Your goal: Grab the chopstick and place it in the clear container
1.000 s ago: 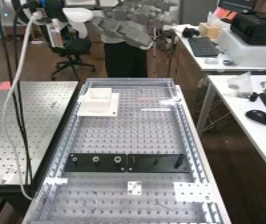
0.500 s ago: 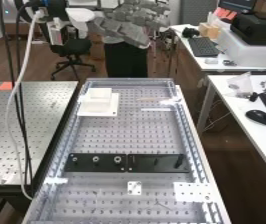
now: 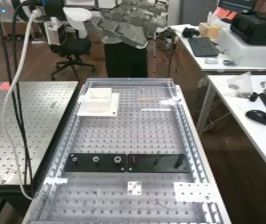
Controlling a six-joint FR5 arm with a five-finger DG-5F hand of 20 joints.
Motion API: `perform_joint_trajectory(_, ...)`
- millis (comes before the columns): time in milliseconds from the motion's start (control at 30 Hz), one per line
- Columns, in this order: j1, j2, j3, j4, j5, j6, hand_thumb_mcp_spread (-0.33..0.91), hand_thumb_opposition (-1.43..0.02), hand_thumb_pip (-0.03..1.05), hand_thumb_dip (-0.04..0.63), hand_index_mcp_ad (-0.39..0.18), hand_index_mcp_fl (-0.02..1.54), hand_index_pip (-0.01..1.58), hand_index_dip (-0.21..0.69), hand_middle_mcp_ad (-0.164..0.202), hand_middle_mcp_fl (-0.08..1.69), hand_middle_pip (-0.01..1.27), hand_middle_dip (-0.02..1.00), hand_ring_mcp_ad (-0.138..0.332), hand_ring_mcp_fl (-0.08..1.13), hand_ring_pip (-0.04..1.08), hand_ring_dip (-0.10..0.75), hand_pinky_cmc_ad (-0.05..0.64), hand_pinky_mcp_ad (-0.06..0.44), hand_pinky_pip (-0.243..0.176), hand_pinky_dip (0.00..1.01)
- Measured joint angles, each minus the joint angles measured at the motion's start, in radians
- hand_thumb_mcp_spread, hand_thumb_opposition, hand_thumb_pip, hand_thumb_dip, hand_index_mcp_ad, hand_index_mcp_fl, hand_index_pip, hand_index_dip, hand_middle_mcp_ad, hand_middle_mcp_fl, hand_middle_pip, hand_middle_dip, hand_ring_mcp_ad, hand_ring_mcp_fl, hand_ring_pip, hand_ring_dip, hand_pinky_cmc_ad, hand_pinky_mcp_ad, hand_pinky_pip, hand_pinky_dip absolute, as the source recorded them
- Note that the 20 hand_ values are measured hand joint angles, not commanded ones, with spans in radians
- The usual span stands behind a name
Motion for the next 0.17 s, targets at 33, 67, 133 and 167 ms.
perform_joint_trajectory(33,-0.001,0.000,0.000,0.000,0.000,0.000,0.06,-0.77,0.39,0.005,-0.058,0.06,0.09,0.093,0.134,0.07,0.16,0.14,0.204,0.02,0.10,0.066,0.443,0.358,-0.075,0.18)
perform_joint_trajectory(67,-0.001,0.000,0.000,0.000,-0.002,-0.002,0.06,-0.77,0.39,0.000,-0.058,0.06,0.09,0.093,0.134,0.07,0.16,0.14,0.204,0.02,0.10,0.066,0.443,0.358,-0.075,0.18)
perform_joint_trajectory(133,-0.002,0.000,0.000,0.000,-0.005,-0.004,0.06,-0.77,0.39,0.000,-0.058,0.06,0.09,0.093,0.131,0.07,0.16,0.14,0.204,0.02,0.10,0.066,0.443,0.358,-0.075,0.18)
perform_joint_trajectory(167,-0.002,0.001,0.000,0.000,-0.005,-0.004,0.06,-0.77,0.39,0.000,-0.058,0.06,0.09,0.093,0.134,0.07,0.16,0.14,0.204,0.02,0.10,0.066,0.443,0.358,-0.075,0.18)
